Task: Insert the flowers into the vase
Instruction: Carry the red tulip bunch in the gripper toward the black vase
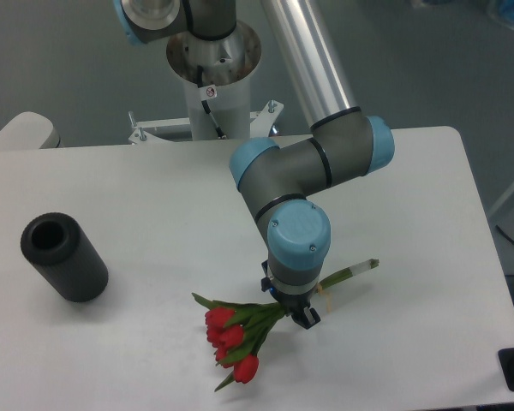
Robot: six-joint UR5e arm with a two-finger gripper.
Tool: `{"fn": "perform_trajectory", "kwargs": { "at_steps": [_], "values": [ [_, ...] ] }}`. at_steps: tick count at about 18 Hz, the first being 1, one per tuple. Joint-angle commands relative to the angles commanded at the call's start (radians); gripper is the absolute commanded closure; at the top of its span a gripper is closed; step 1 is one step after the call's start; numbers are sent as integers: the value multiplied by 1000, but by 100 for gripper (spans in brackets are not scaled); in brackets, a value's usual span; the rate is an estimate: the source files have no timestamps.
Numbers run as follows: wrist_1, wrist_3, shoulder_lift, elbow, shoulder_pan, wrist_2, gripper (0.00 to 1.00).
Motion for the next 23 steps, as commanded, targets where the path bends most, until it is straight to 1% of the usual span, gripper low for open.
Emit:
{"fn": "perform_trajectory", "kwargs": {
  "at_steps": [3, 4, 6, 9, 10, 14, 18, 20, 23],
  "values": [
    [-2, 0, 3, 0, -3, -2, 100],
    [-11, -97, 9, -2, -35, -9, 100],
    [-15, -107, 23, -14, -61, -27, 100],
    [0, -195, 57, -43, -77, -151, 100],
    [2, -216, 64, -43, -87, -188, 100],
    [3, -301, 89, -43, -127, -279, 100],
    [5, -380, 118, -44, -150, -377, 100],
    [31, -405, 130, -46, -153, -440, 100],
    [63, -457, 140, -46, -161, -570, 100]
  ]
}}
